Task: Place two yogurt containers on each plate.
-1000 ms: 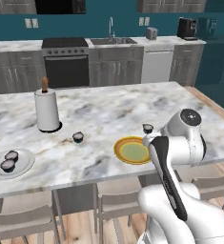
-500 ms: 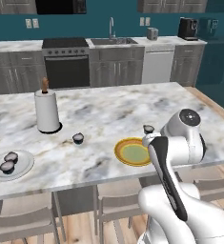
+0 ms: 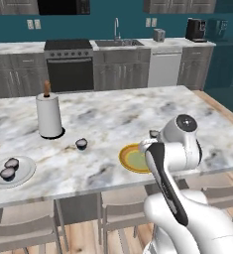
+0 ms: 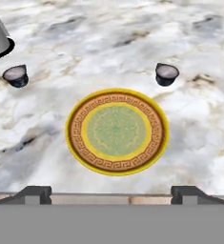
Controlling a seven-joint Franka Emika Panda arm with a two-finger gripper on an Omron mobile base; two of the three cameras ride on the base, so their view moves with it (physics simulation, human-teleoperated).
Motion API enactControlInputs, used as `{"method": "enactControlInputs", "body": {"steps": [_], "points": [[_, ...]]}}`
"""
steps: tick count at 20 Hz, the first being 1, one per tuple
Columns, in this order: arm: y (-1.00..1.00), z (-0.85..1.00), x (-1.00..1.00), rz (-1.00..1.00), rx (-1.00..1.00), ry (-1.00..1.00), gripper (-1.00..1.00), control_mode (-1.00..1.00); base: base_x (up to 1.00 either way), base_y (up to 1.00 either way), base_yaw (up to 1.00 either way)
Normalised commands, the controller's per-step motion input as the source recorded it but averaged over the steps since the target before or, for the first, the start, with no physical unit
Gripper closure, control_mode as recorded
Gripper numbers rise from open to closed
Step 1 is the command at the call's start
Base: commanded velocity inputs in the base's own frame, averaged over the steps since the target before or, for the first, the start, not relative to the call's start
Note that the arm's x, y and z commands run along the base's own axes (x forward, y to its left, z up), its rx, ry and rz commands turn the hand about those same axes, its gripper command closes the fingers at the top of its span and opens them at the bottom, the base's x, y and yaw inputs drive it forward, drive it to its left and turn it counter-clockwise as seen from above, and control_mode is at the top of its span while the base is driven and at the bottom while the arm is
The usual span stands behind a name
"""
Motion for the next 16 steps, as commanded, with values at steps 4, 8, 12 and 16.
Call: {"method": "enactControlInputs", "body": {"steps": [4, 8, 12, 16], "points": [[0.98, -0.06, 0.41, 0.08, 0.0, 0.13, -1.0, -1.0, 0.0, 0.0, 0.0], [1.0, -0.22, 0.39, -0.03, -0.02, 0.21, -1.0, -1.0, 0.0, 0.0, 0.0], [0.83, -0.02, 0.78, -0.22, -0.07, 0.31, -1.0, -1.0, 0.0, 0.0, 0.0], [0.89, -0.16, 0.5, -0.21, -0.01, 0.14, -1.0, -1.0, 0.0, 0.0, 0.0]]}}
